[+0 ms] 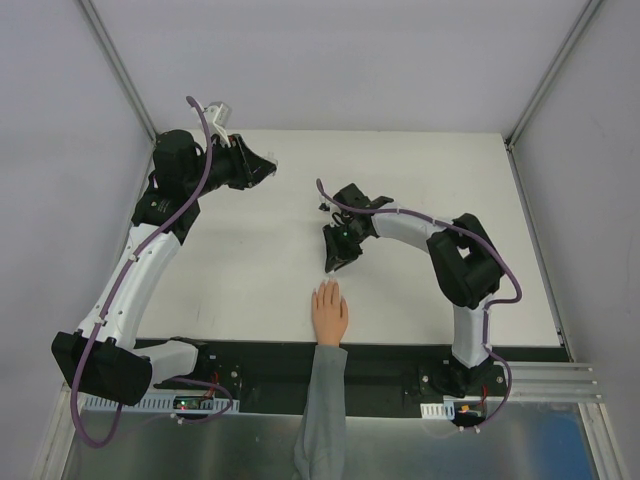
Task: Paint the nails
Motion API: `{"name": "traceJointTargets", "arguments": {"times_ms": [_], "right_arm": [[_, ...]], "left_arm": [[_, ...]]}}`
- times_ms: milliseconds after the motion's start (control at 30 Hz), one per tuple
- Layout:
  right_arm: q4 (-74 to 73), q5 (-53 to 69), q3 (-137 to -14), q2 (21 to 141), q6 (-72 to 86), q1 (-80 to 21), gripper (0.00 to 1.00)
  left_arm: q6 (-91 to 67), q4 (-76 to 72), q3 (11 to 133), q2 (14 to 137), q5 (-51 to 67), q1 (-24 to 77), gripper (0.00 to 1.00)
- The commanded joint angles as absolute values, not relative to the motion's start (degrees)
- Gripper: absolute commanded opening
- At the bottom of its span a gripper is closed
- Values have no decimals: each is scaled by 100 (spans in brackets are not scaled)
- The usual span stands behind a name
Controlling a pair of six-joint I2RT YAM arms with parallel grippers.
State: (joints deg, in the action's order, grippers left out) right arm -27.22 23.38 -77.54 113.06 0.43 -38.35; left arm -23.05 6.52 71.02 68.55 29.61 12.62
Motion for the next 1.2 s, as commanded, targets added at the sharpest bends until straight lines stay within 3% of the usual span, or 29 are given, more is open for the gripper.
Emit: {"name": "traceJointTargets", "arguments": {"times_ms": [0,867,1167], "right_arm": [[-2768,2320,-7963,11364,105,-3832,0],[-2848,2030,-8068,11470,97,-3700,0],[-2874,2091,-7911,10943,96,-3674,0]], "left_arm": [[-2180,475,7286,6759,3120,1169,0],[-2206,475,7260,6741,3146,1125,0],[-2206,474,7242,6706,3120,1125,0]]}}
